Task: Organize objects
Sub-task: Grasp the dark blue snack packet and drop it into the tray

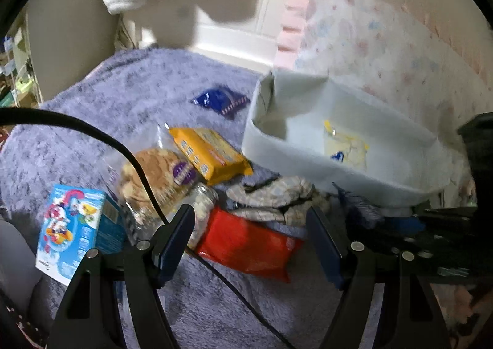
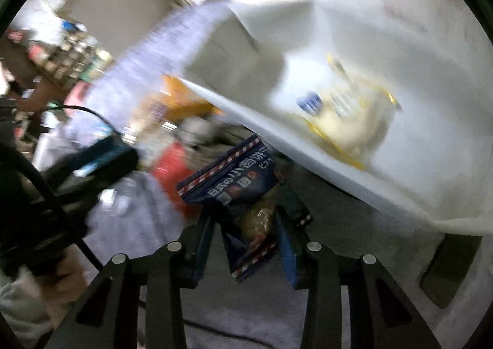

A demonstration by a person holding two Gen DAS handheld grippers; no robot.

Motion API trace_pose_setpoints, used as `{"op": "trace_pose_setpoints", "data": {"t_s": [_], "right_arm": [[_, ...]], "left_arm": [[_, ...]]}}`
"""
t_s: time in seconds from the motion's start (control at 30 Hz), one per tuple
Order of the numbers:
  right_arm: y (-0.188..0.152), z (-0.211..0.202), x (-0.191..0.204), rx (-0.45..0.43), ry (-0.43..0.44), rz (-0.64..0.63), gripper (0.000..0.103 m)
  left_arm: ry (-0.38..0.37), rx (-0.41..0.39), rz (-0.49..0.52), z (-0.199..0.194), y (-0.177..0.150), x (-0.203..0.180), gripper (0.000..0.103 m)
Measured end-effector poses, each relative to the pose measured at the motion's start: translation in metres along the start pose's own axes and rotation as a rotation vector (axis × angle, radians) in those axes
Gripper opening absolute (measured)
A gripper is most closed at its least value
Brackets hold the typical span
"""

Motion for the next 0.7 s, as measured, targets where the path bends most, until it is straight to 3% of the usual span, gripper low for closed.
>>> {"op": "trace_pose_setpoints", "data": {"t_s": [0.23,0.4,0.47,0.5,0.53,0.57,0.6,0.63,0.7], "right_arm": [[-0.007,-0.055,0.019,-0.146,0.094,-0.02,0.037],[0.017,-0.077,0.012,-0.253,0.122,0.096,0.037],[0.025,-0.09,-0.002,-0.326,0.202,0.177,0.037],[0.03,-0.101,-0.011,-0.392,0.239,0.22,0.039],[0.036,-0.115,-0.028,-0.514,0.252,0.278,0.041],[0.041,-0.125,-0.037,-0.586,0.233,0.313,0.044],[0.041,-0.136,-0.057,-0.702,0.146,0.389,0.056],[0.037,-0.142,-0.066,-0.742,0.08,0.43,0.067],[0.036,-0.145,-0.071,-0.758,0.012,0.447,0.069]], "left_arm": [[-0.078,-0.108,0.03,-0.031,0.011,-0.013,0.074],[-0.039,-0.148,0.107,-0.038,0.016,-0.035,0.074],[-0.019,-0.164,0.136,-0.039,0.017,-0.044,0.074],[-0.02,-0.168,0.151,-0.039,0.016,-0.049,0.074],[-0.024,-0.171,0.17,-0.038,0.015,-0.054,0.074],[-0.025,-0.173,0.183,-0.037,0.014,-0.058,0.074],[-0.022,-0.176,0.193,-0.037,0.013,-0.061,0.074],[-0.016,-0.182,0.205,-0.037,0.013,-0.064,0.074],[0.01,-0.19,0.216,-0.038,0.012,-0.063,0.074]]}}
Point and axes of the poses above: each gripper's, at about its wrist camera, not at the fingertips, and z roughly the way its jaws point, x to its left, y to its top, the point moved 10 cm from there along z, roughly the way its jaws point, and after that the axes turned 15 degrees about x, right-handed, at the moved point
